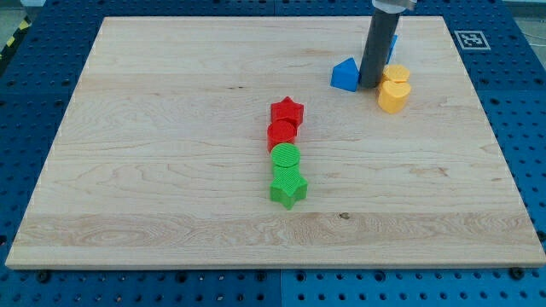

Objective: Move the yellow heart to the right side of the red star

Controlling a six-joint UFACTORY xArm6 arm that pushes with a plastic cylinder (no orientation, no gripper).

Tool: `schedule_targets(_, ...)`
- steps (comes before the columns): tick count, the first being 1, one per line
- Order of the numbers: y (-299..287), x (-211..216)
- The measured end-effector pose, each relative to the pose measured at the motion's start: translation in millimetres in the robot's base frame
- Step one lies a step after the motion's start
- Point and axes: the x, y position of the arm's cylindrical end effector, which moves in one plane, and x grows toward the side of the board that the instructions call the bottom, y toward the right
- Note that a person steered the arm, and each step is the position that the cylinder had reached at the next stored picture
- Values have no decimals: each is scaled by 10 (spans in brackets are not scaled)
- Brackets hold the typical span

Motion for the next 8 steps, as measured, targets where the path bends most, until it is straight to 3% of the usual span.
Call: schedule_targets(8,144,181)
